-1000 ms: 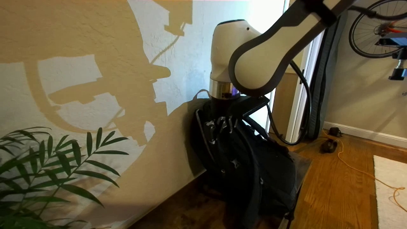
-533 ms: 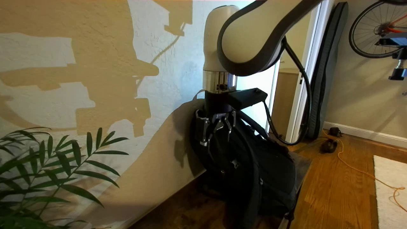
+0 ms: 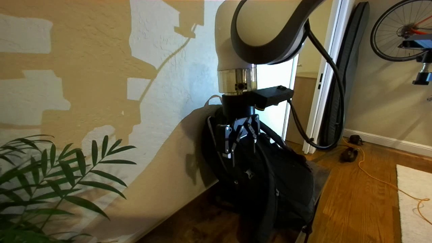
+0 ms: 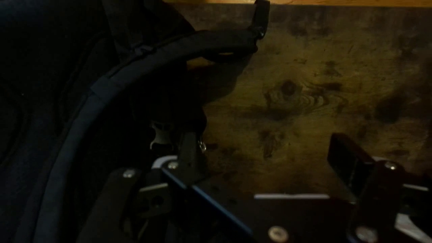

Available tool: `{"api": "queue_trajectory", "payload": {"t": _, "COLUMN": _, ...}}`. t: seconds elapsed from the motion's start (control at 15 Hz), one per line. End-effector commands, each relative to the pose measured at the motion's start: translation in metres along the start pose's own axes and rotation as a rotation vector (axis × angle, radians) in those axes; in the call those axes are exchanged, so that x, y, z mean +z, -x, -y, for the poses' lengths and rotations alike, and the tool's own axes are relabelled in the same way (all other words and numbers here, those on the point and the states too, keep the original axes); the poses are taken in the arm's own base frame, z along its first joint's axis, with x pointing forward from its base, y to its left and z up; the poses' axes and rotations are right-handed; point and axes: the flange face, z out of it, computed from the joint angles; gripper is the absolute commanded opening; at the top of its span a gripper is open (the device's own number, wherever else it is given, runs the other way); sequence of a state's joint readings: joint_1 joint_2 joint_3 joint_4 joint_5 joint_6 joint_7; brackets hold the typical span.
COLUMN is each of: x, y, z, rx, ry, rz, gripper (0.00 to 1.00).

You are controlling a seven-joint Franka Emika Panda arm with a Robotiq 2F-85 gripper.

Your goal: Put the yellow object into the bag.

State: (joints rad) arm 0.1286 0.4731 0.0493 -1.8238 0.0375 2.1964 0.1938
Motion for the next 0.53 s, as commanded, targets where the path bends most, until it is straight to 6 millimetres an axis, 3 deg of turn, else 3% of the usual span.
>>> {"api": "queue_trajectory", "payload": {"t": 0.0, "x": 0.0008, "y": 0.0003, "z": 0.0011, "rx": -0.002, "ry": 0.001, "rz": 0.004, "gripper": 1.0}}
{"api": "queue_trajectory", "payload": {"t": 0.47, "x": 0.0027, "y": -0.0016, "z": 0.001, "rx": -0.001, "ry": 0.001, "rz": 0.004, "gripper": 1.0}}
